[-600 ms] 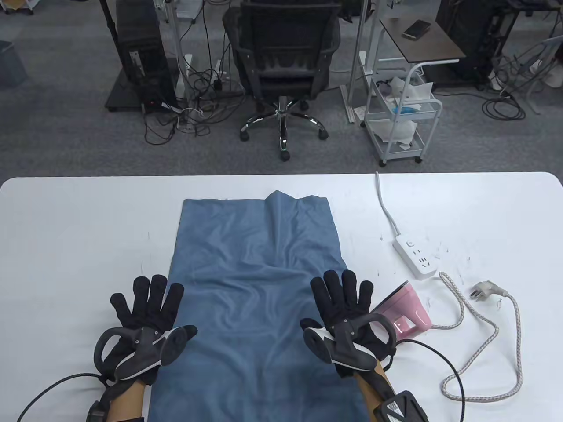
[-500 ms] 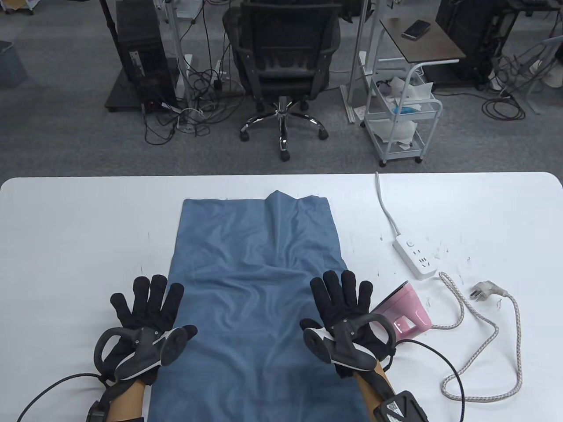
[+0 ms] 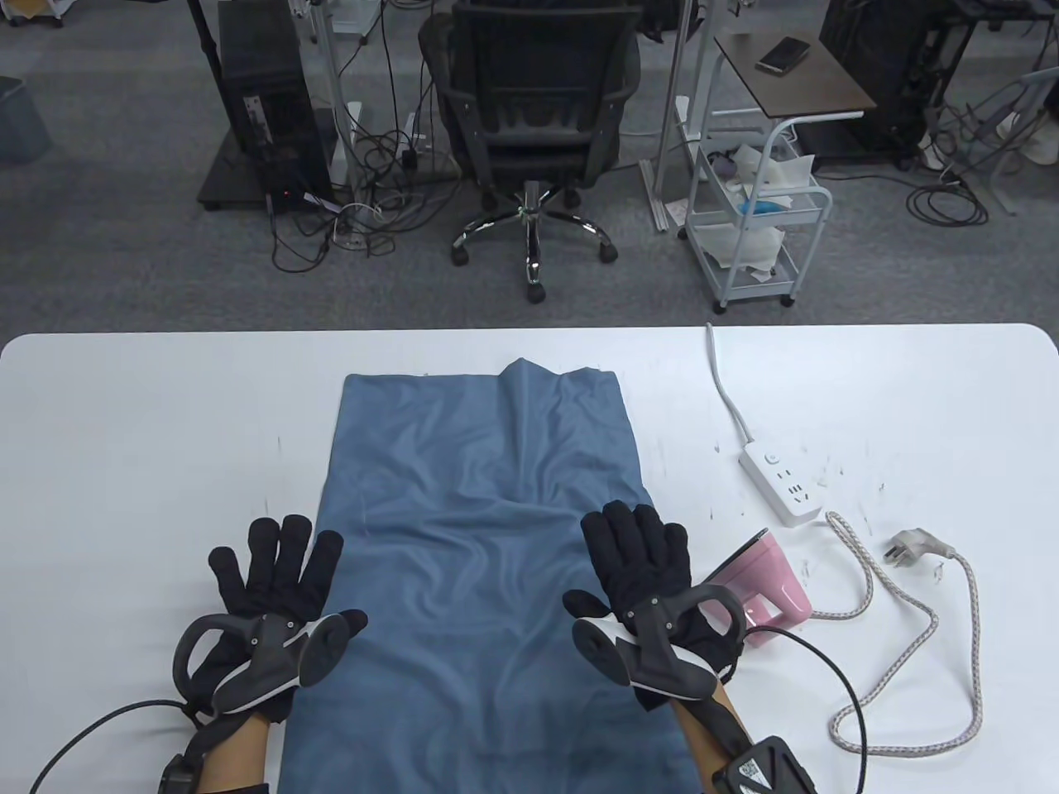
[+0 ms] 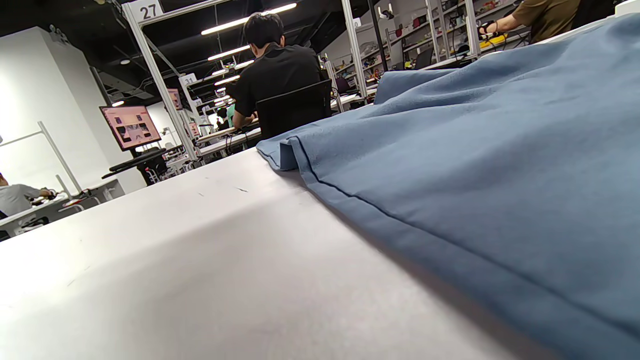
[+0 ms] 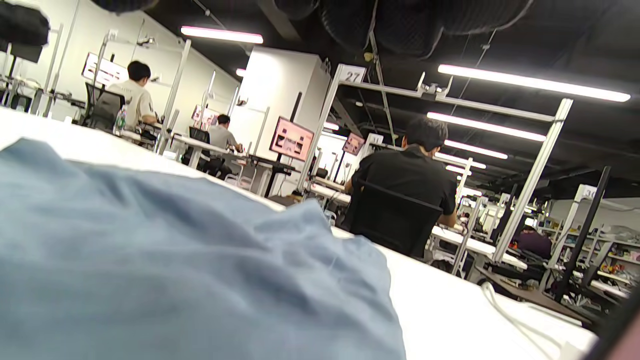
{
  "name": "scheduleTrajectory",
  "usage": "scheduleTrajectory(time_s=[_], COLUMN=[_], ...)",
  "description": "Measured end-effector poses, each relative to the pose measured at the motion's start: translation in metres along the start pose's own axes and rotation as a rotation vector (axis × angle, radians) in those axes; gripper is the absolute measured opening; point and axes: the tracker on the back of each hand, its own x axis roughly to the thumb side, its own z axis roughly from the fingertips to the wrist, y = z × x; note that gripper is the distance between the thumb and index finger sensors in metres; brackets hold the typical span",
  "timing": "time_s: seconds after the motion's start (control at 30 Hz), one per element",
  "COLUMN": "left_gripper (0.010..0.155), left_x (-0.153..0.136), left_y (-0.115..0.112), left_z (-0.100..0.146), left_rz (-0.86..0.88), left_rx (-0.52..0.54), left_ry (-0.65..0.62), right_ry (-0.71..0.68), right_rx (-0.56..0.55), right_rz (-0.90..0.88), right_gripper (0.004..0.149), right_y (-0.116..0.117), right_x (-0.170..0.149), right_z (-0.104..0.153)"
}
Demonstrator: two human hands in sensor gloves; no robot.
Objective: Iron pillowcase with electric iron on table
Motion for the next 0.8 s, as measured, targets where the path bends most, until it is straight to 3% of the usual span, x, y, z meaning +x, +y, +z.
scheduleTrajectory(time_s=[0.2,0.37,0.53,0.8], left_gripper=[0.092,0.091,0.091,0.091], left_x=[0.0,-0.002,-0.003,-0.005], left_y=[0.0,-0.004,-0.003,-0.003], left_z=[-0.001,-0.001,-0.001,0.001], left_rz=[-0.004,-0.013,0.021,0.004], left_rx=[0.001,-0.025,-0.025,-0.041], left_ry=[-0.005,0.006,0.011,0.034], right_ry=[0.001,0.04,0.128,0.299], right_rx=[-0.008,0.028,0.054,0.122], right_rz=[0.06,0.099,0.097,0.11], right_gripper=[0.083,0.079,0.068,0.064], right_y=[-0.031,-0.041,-0.03,-0.008], right_x=[-0.023,-0.058,-0.104,-0.191], right_z=[-0.003,0.001,0.009,0.023])
